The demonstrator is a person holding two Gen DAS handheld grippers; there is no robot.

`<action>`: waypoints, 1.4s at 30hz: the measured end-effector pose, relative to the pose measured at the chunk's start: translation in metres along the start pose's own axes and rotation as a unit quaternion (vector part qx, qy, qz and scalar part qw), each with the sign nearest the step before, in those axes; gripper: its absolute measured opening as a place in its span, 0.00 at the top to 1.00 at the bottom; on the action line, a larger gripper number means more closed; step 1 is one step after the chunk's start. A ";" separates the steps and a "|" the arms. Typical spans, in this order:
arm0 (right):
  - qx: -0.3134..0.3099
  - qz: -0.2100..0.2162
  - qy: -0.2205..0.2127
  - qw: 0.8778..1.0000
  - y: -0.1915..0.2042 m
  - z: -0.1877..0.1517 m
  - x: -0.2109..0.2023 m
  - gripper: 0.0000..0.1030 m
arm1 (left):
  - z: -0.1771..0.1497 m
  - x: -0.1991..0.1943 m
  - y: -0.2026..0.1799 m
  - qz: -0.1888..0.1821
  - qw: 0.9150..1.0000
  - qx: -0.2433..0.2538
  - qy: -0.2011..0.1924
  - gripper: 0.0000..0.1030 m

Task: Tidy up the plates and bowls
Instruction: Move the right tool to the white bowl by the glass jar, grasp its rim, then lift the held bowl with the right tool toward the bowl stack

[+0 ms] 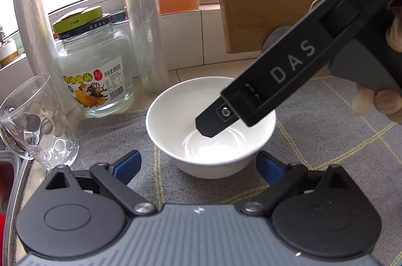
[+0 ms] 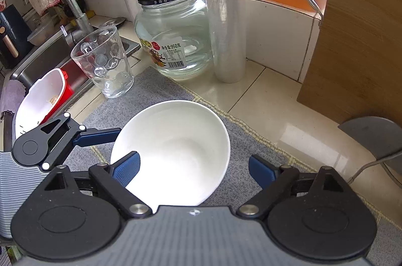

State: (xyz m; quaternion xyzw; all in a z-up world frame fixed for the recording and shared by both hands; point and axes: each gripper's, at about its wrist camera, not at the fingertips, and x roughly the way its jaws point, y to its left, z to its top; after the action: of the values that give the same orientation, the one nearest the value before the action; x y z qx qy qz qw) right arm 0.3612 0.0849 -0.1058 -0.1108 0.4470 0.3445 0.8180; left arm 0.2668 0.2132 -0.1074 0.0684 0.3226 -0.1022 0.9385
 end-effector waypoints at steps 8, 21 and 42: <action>-0.002 0.001 0.001 1.000 0.001 0.007 0.012 0.21 | 0.003 0.002 -0.002 -0.010 1.000 0.014 -0.008 0.08; -0.002 0.006 -0.003 1.000 0.002 0.011 0.016 0.30 | 0.005 0.004 -0.002 -0.023 0.999 0.024 -0.017 0.13; -0.008 0.004 0.003 1.000 0.002 0.013 0.020 0.31 | 0.007 0.001 0.001 -0.035 0.999 0.009 -0.018 0.13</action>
State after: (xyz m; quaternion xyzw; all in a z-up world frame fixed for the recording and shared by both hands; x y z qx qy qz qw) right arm 0.3753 0.1022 -0.1141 -0.1173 0.4472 0.3509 0.8143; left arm 0.2717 0.2125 -0.1023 0.0631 0.3071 -0.1393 0.9393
